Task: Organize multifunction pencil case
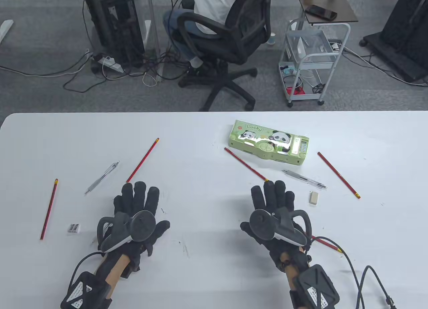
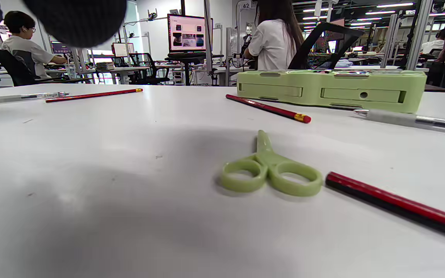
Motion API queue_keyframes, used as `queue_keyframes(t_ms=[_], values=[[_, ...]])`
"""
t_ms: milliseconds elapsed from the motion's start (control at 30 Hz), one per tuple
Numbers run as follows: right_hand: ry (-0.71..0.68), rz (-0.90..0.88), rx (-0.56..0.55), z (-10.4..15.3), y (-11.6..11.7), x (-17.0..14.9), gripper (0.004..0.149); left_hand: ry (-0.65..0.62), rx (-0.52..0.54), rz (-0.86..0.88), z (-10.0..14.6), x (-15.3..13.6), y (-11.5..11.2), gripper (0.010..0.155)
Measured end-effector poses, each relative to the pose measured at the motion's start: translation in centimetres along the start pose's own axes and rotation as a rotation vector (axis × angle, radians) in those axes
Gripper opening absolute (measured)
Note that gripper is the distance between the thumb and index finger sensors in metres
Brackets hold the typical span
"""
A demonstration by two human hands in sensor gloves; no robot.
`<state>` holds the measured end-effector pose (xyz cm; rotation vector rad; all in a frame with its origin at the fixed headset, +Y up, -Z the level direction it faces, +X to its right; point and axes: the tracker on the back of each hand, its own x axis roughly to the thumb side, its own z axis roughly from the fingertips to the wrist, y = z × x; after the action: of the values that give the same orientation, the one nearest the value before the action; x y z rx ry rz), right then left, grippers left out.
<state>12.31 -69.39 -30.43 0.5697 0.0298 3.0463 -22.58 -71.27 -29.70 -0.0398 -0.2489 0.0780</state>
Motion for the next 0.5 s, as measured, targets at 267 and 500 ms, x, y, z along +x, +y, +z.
queue_keyframes(t_ms=[267,500], values=[[-0.005,-0.003,-0.005,0.01,0.03,-0.01,0.099,0.003,-0.001,0.0,0.09,-0.12,0.02,0.093],[-0.005,-0.002,-0.002,0.06,0.09,-0.12,0.099,0.006,0.003,-0.005,0.14,-0.23,0.05,0.093]])
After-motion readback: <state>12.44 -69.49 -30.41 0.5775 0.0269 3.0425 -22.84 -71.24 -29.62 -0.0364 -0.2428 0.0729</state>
